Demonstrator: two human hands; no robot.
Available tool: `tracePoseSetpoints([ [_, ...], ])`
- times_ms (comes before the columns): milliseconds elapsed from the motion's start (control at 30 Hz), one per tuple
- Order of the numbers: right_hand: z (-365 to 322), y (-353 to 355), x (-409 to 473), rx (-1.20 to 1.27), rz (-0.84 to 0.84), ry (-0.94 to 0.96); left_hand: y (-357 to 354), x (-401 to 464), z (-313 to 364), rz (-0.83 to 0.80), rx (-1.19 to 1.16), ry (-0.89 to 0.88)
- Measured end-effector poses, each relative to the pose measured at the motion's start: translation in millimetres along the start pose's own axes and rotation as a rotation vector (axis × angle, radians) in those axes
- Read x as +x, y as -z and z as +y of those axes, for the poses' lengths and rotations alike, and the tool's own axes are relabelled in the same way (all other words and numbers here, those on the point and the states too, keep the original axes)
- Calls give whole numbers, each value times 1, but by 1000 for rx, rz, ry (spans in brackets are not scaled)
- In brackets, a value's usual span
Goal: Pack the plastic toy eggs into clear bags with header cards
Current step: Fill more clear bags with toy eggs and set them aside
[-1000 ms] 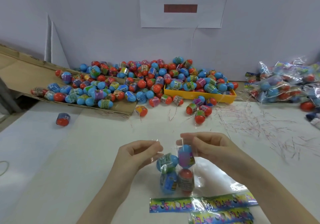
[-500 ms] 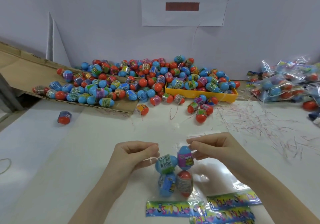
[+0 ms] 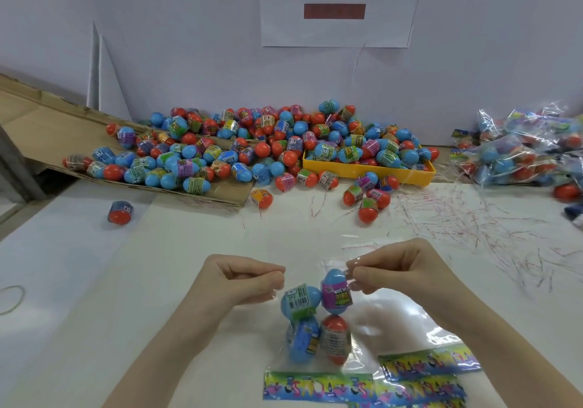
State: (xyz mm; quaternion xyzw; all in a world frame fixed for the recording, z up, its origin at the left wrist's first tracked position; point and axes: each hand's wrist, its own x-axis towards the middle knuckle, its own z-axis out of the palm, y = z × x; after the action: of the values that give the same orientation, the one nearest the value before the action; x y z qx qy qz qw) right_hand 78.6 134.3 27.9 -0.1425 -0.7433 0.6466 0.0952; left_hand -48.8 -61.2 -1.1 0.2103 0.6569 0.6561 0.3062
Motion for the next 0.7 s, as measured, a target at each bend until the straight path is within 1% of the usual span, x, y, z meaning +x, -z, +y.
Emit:
tracePoseSetpoints([
  [133, 0, 0, -1, -106, -3, 85, 3, 0, 3, -1, 42, -34],
  [333, 2, -1, -3, -22, 1, 166, 10, 0, 6, -75, 109, -78],
  [467, 7, 0, 0, 6, -9, 176, 13, 3, 4, -80, 97, -106],
  [600, 10, -1, 0, -113, -33, 236, 17, 7, 3, -112, 97, -103],
  [700, 11, 1, 0, -179, -32, 259, 22, 10, 0, -175, 107, -118],
])
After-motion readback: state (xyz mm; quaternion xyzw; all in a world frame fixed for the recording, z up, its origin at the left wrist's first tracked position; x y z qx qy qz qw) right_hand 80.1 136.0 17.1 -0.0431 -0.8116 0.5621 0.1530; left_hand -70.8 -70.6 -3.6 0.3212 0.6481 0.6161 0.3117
